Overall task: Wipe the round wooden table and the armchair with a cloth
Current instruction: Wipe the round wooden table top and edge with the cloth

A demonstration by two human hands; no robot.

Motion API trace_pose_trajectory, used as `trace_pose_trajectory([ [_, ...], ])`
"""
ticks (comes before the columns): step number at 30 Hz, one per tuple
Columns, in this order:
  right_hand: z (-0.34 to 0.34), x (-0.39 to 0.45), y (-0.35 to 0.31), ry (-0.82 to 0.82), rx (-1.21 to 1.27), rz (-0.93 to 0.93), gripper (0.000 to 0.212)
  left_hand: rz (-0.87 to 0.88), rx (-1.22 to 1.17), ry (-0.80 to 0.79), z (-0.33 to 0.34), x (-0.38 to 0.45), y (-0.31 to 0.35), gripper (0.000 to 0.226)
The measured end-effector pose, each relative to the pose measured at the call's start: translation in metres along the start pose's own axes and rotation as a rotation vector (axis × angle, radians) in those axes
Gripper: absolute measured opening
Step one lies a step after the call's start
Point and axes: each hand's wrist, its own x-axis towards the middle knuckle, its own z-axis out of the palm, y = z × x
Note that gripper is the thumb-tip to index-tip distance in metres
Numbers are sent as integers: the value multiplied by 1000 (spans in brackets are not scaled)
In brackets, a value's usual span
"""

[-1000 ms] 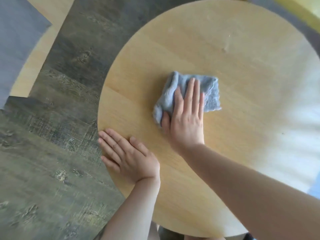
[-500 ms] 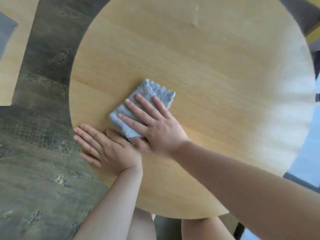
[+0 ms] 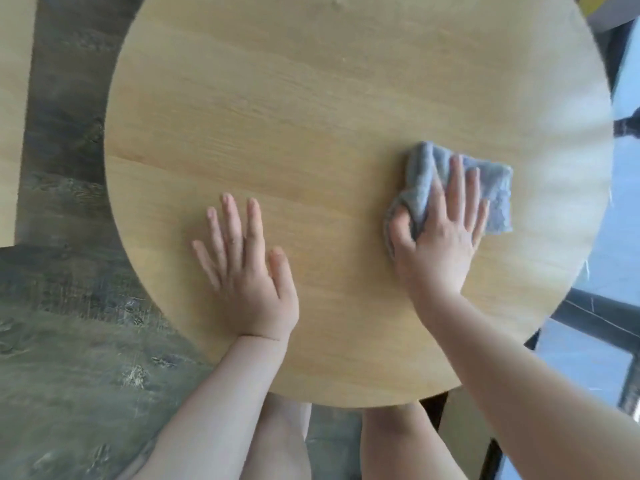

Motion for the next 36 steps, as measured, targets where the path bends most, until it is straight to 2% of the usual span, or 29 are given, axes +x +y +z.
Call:
trace_pose_trajectory([
  [1,3,-29,-9,34,20,193,68,53,-9,-23,0,0,-1,58],
  [2,10,-59,-26,8,17,186,67,85,-6,-45,-1,0,-2,57],
  [3,18,-85,-43,-57,25,3,64,113,10,-72,-2,0,-5,58],
  [5,24,-108,-49,-176,29,-482,55,174,65,-139,-4,0,-9,61],
  [6,24,-101,-36,-186,5,-613,52,199,105,-169,-4,0,-9,62],
  [7,21,-95,-20,-168,-24,-605,54,204,149,-184,-3,0,-9,62],
  [8,18,-95,-4,-124,-29,-440,58,195,183,-184,-2,-1,-7,61],
  [10,14,-115,-2,60,20,186,67,184,216,-169,2,-1,-4,59],
  [11,18,-128,-19,84,60,378,69,184,229,-163,4,-1,-4,59],
  [12,24,-141,-40,42,78,370,70,193,239,-156,5,0,-5,59],
  [14,30,-163,-59,-146,99,-107,71,203,231,-132,5,0,-11,59],
  [15,26,-160,-44,-222,78,-366,73,198,212,-120,4,-1,-12,58],
  [16,20,-151,-15,-249,3,-552,76,186,195,-116,3,-3,-13,58],
  [17,11,-145,18,-225,-58,-614,77,174,186,-117,3,-5,-12,59],
  [18,2,-138,47,-182,-80,-503,77,173,187,-120,3,-6,-10,59],
  [19,-5,-130,71,-87,-56,-261,75,181,197,-121,4,-6,-7,60],
  [21,-12,-113,76,95,60,367,71,195,218,-118,6,-2,-4,60],
  [22,-8,-109,60,121,62,515,72,203,224,-122,6,-2,-3,60],
  [23,-4,-111,41,87,35,433,74,205,226,-120,6,-2,-3,60],
  [25,8,-135,27,-101,-14,-254,75,220,211,-107,5,-3,-4,59],
  [26,6,-136,42,-173,-88,-553,74,245,199,-111,4,-3,-3,58],
  [27,0,-126,61,-193,-122,-640,72,280,194,-125,4,-3,-2,58],
  [28,-6,-115,75,-144,-131,-479,71,316,192,-139,5,-3,-1,57],
  [30,-14,-91,82,67,12,316,71,308,174,-142,13,0,11,58],
  [31,-11,-84,67,97,79,607,71,250,151,-124,18,2,20,59],
  [32,-12,-82,44,73,81,653,71,174,126,-94,24,3,31,60],
  [33,-9,-86,23,28,63,425,72,100,107,-63,29,3,41,60],
  [35,1,-97,25,-191,-51,-400,69,14,94,-5,37,5,56,60],
  [36,-4,-77,48,-229,-99,-677,69,1,95,11,40,6,60,59],
])
